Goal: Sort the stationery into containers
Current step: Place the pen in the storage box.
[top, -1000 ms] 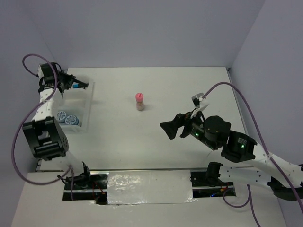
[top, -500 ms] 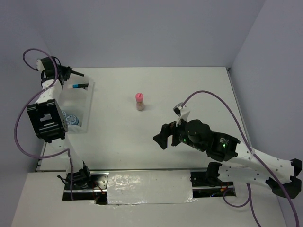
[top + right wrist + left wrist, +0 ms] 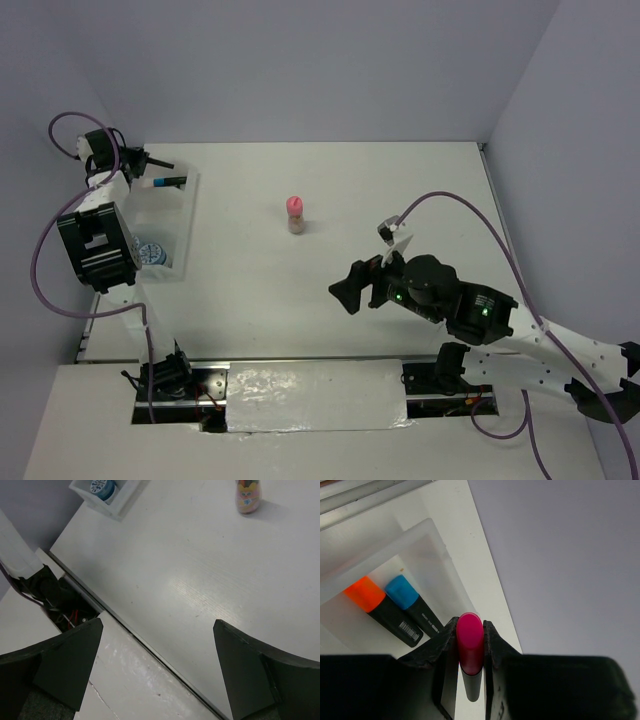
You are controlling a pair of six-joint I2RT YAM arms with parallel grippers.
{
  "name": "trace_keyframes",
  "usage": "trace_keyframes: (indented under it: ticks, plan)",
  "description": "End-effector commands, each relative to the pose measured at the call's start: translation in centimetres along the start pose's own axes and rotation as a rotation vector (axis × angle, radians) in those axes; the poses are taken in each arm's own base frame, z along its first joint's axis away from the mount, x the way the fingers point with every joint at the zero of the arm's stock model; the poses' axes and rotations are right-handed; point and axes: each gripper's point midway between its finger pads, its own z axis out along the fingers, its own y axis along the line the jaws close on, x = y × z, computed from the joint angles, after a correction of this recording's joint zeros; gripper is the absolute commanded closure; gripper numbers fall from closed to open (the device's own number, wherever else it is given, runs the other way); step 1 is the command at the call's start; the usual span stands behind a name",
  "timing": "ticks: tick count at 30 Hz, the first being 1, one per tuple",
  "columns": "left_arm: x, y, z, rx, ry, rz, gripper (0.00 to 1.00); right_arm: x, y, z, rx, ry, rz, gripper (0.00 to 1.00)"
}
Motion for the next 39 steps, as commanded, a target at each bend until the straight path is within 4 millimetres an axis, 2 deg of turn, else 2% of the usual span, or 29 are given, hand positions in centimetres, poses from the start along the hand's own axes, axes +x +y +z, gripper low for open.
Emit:
trace_keyframes:
  ticks: [1,14,21,29,39]
  plan:
    - [-1.3,-2.9,-0.8,0.095,-0.03,0.003,0.94,0.2,-0.2,0.2,0.009,-0.006,0.007,0.0]
    - [-1.3,-3.2,-0.7,0.107,-0.019,0.011,0.9,0.7,-0.5,0.1,0.011,0.004,0.005,0.0]
    - [-1.4,-3.3,-0.8,0.114,-0.025,0.015,0.82,1.2,-0.8,0.1,0.019,0.013,0.007,0.0]
    - [-1.7,-3.2,-0.4,0.108,-0.042,0.03,0.78,1.8,-0.7,0.4,0.003,0.022,0.001,0.0]
    - [-1.9,-2.1,0.6,0.075,-0.069,0.053,0.74,1.9,-0.7,1.5,0.018,0.034,-0.034,0.0]
